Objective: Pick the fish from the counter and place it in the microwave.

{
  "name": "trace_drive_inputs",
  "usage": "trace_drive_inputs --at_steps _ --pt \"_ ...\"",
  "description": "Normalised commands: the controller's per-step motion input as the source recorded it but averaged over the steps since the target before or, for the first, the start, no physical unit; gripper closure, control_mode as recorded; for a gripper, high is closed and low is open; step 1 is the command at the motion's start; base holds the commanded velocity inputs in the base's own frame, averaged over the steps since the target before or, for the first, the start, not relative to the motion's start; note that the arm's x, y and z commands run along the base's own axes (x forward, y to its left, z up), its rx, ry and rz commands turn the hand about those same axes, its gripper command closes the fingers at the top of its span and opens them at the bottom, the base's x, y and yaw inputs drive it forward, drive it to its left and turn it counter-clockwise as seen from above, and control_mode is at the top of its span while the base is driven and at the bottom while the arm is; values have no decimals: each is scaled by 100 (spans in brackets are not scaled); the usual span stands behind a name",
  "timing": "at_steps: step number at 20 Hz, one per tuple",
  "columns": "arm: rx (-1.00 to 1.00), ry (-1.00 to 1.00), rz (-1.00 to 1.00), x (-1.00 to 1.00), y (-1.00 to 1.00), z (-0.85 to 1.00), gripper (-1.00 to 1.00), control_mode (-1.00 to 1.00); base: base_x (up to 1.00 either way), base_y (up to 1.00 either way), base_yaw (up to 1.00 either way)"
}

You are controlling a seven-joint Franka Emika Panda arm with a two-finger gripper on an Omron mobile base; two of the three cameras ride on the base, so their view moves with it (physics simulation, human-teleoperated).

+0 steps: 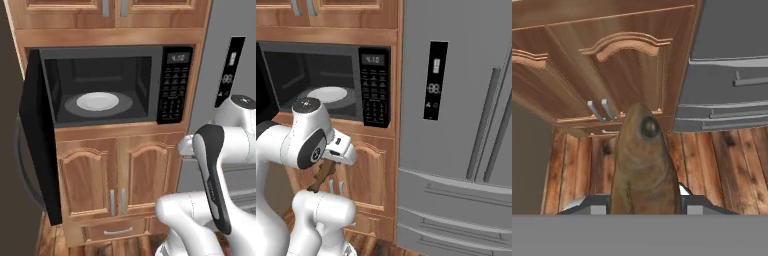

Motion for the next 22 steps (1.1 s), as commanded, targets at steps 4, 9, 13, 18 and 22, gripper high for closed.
trace_drive_inputs --at_steps 4,9,13,18,22 --pt "0 0 0 0 0 0 100 100 18 26 0" --pt "0 0 0 0 0 0 100 100 36 3 0" --pt "0 0 0 0 0 0 100 100 49 17 0" --pt "0 0 0 0 0 0 100 100 59 83 0" --pt "0 0 0 0 0 0 100 100 36 59 0"
